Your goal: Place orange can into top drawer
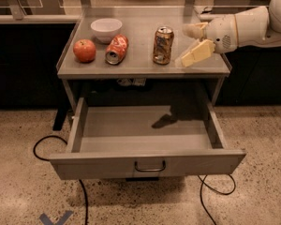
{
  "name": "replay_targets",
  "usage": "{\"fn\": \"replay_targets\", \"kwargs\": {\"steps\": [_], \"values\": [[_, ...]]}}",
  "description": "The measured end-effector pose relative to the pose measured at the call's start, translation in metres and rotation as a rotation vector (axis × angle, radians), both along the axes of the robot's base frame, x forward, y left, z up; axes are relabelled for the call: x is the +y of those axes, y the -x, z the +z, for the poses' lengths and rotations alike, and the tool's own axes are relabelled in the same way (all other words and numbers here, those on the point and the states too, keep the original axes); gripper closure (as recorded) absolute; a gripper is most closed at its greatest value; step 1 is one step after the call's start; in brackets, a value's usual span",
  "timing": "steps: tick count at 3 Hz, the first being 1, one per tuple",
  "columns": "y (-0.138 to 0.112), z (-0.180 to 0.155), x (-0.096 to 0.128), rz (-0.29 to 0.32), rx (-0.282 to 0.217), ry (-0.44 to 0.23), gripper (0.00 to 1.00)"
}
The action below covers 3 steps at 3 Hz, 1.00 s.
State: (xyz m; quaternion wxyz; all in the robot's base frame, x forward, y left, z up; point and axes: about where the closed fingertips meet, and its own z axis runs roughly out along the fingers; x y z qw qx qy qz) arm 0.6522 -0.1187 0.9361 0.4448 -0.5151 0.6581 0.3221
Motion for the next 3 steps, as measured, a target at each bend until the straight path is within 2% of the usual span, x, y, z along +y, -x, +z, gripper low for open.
{"fn": "replay_targets", "kwargs": {"steps": [1, 2, 3], "values": [[-0.005, -0.016, -0.003, -0.056, 0.018, 0.038, 0.00], [-0.010, -0.039, 0.004, -0.123, 0.003, 0.123, 0.00], [-0.017, -0.072, 0.009, -0.158, 0.014, 0.154, 0.00]]}}
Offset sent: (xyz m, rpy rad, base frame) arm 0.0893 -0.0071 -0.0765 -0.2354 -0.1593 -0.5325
